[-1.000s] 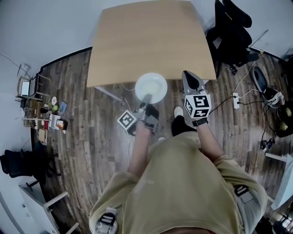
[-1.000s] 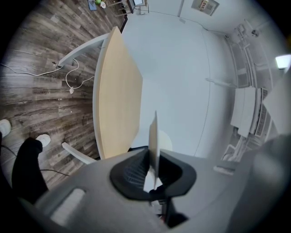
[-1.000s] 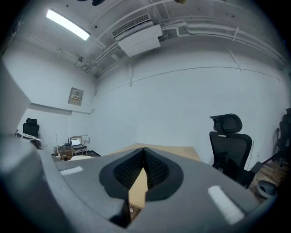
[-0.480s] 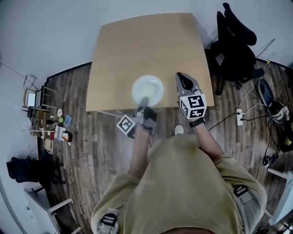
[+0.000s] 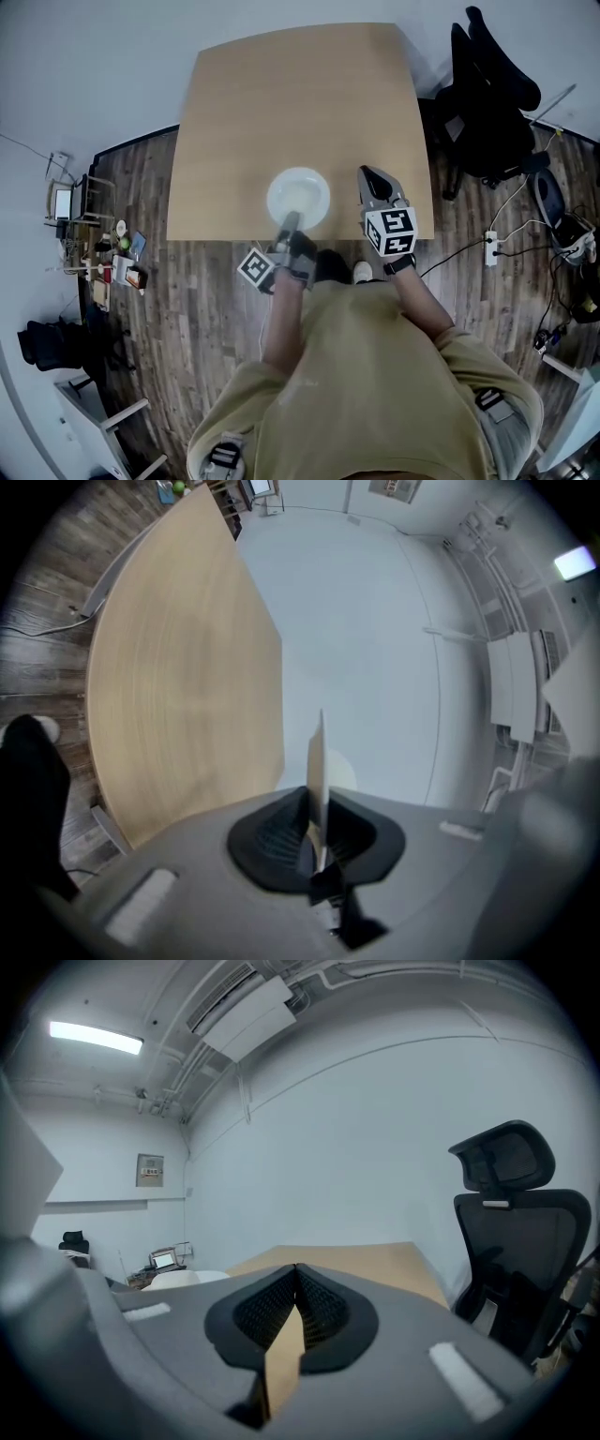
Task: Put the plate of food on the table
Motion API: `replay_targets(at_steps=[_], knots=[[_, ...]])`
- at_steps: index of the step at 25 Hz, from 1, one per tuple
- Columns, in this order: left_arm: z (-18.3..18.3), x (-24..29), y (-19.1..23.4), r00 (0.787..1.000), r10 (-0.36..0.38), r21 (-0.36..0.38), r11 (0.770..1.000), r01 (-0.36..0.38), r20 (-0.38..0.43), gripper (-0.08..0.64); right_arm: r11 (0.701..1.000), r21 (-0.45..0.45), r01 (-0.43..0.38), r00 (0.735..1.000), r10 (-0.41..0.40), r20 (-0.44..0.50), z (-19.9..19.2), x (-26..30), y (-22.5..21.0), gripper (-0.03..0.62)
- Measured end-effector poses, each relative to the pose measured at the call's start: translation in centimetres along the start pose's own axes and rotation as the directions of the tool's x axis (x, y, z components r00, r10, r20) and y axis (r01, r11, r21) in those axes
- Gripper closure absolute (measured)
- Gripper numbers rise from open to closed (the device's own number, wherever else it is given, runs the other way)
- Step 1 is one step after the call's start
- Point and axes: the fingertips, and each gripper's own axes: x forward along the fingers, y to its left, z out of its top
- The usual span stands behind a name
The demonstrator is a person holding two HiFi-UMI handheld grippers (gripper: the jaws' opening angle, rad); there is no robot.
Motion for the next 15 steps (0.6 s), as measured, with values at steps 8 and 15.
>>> replay_targets(at_steps=[8,15], knots=[[3.4,6.5,3.4,0.999,0.038,0.015,0.999,-0.038,-0.013,0.537,1.000,-0.012,-0.012,0.998,0.011,-0.068,-1.4,6.5,-2.2,0.588],[7.3,13.8,4.6,0.999,0.014,-0.002,1.000,-0.014,-0.047,0.539,1.000,-0.015,0.000,0.991,-0.002,-0.131,-1.3,12.7,-4.5,0.588]])
